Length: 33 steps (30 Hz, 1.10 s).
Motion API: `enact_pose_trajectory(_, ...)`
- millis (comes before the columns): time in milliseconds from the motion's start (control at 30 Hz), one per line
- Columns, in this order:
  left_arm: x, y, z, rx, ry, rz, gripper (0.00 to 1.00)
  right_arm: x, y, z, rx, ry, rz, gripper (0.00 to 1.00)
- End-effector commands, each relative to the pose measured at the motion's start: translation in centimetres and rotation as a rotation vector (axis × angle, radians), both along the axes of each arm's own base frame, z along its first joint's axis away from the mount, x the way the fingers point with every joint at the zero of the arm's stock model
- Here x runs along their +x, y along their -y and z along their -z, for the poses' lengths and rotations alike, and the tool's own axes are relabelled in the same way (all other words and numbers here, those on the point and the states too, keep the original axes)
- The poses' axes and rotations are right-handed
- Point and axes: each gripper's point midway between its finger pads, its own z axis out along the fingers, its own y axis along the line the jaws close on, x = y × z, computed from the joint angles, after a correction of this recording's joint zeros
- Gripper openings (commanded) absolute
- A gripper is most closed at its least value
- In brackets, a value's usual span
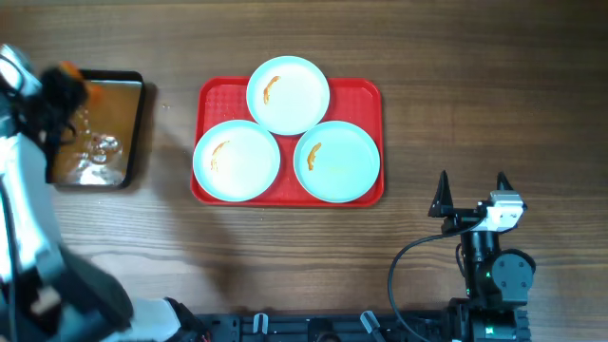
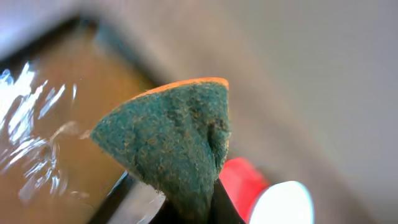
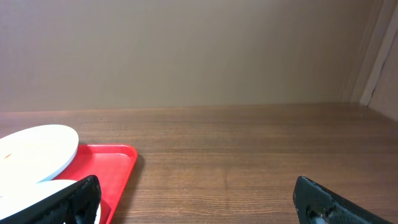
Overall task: Clean dirty plates on tray and stack at the side
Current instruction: 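Lift the sponge out of the water with the left gripper, then move the sponge over the lower-left white plate and place it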
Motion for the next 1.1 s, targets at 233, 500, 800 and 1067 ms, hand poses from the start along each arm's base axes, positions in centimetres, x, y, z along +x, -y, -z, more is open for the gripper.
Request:
enact_pose_trajectory(233,-6.1,14.5,-6.3,-0.125,-0.075,0.228,0.04,0.0,-0.1,-0.1,-0.01,0.007,-0.005,1.0)
enact_pose_trajectory(500,-8.6,23.6,9.0,-0.067,-0.521,0.471,0.04,0.0,-0.1,-0.1,-0.01,0.007,-0.005,1.0)
enact_pose_trajectory(800,-9.2,25.9,19.0,0.105,-0.722,0.498,0.04,0.0,-0.1,-0.1,-0.01,0.007,-0.005,1.0)
enact_pose_trajectory(1067,-8.4,25.8,18.5,0.122,-0.698,0.495,0.87,0.0,-0.1,-0.1,-0.01,0.007,-0.005,1.0)
